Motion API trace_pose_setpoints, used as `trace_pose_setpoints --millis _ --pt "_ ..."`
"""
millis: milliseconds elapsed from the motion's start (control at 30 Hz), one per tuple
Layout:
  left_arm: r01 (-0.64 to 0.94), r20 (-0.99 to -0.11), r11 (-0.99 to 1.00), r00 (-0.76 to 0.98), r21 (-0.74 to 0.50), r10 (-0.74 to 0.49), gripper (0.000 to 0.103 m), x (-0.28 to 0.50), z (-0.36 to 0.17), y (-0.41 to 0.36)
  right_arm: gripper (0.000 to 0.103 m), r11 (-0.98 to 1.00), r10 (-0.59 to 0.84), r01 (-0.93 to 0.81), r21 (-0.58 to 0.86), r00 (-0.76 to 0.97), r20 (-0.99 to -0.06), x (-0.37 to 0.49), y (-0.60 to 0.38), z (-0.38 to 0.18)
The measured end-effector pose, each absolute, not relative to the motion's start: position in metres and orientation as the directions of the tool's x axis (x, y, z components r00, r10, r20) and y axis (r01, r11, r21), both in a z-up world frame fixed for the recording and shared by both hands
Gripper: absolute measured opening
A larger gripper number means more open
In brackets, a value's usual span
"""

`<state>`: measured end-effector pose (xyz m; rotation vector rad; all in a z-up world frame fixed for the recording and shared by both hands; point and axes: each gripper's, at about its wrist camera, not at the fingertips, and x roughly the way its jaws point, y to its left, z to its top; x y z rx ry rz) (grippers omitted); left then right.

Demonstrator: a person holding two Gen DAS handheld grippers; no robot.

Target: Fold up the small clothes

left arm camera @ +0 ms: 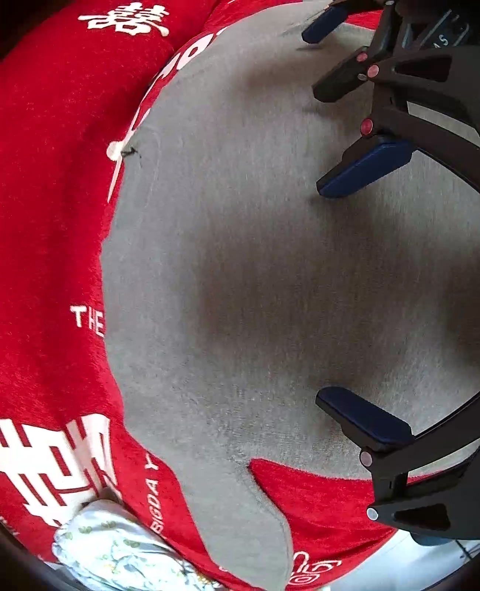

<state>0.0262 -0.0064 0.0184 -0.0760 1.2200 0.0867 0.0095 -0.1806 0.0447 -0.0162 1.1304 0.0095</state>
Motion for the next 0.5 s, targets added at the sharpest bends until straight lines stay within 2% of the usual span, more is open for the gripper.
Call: trace_pose_setpoints --millis 500 --pt "-0.044 -0.936 0.998 0.348 0.038 0.051 0.103 0.037 0.036 -0.061 0.103 0.995 -0.082 0.094 -0.043 0.468 -0.880 0.007 -0.241 0.067"
